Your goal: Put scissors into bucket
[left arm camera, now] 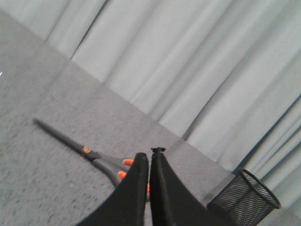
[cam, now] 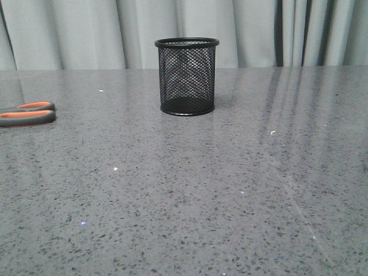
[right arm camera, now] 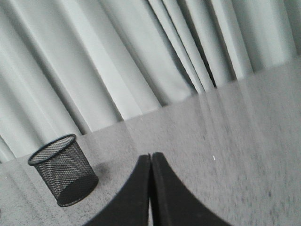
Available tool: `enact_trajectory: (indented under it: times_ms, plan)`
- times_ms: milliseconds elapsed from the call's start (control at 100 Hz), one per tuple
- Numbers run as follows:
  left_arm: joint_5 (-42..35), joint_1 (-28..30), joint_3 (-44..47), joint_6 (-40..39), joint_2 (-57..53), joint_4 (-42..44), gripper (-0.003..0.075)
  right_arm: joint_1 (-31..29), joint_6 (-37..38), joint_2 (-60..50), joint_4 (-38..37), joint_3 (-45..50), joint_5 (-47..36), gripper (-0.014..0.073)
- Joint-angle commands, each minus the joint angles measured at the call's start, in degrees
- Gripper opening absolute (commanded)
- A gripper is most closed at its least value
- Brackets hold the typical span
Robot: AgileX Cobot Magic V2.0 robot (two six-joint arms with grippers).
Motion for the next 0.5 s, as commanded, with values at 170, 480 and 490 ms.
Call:
enact_trajectory:
  times_ms: [170,480,490]
  plan:
    - [13.1,-0.4,-24.0,1.8,15.1,19.8,-0.002,-0.4,-0.4,15.7,-10.0,-17.9,8.2,-0.0053]
    - [27.0,-0.4,-42.4,15.6,37.8,22.1,-0.002,-0.4,-1.8,41.0,-13.5,-36.2,19.1,-0.0054]
    - [27.7,-0.4,-43.0,15.9,38.3,22.1,-0.002,-0.4,-2.0,41.5,-13.5,-37.0,19.7,-0.0054]
